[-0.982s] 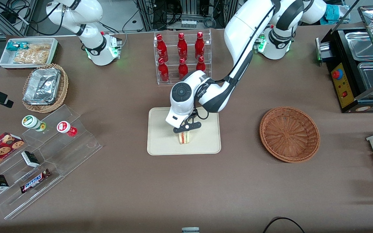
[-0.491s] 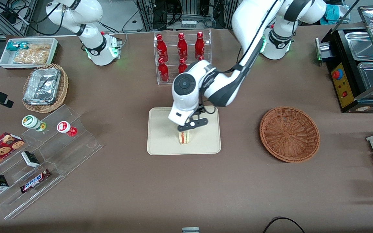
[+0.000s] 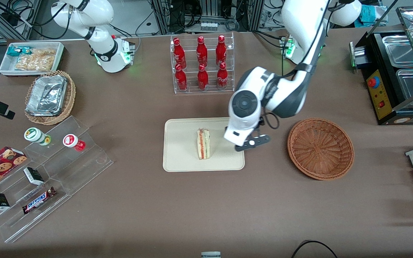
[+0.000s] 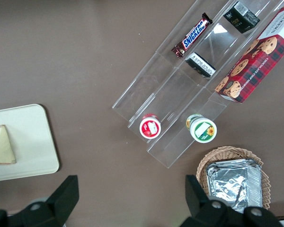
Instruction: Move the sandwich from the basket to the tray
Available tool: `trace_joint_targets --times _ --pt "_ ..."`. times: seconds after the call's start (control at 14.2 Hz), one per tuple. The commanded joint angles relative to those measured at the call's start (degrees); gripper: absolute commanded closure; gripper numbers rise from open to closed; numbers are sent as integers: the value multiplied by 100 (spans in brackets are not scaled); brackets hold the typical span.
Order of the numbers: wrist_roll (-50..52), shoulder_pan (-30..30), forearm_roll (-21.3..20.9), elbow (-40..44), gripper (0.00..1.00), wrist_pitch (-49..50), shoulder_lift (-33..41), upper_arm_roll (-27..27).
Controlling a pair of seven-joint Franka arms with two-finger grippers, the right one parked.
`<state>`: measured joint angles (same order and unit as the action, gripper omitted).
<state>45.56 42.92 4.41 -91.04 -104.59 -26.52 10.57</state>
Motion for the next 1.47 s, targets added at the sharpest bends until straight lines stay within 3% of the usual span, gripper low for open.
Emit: trace_joint_targets --times 0.0,0.28,0.49,0.56,0.98,1.19,1.4 --pt "-651 59 86 -783 0 -1 743 409" --pt "-1663 77 51 -951 0 745 1350 1007" --pt "-2084 33 -28 -978 0 1132 1939 1070" --pt "-2252 -437 -89 -960 0 1194 2079 983" --pt "-3402 -3644 -345 -785 0 1791 2617 -1721" --pt "-4219 -4395 -336 -355 0 2310 2617 -2006" --pt "-4626 -4704 -327 -116 0 2321 2765 -1972"
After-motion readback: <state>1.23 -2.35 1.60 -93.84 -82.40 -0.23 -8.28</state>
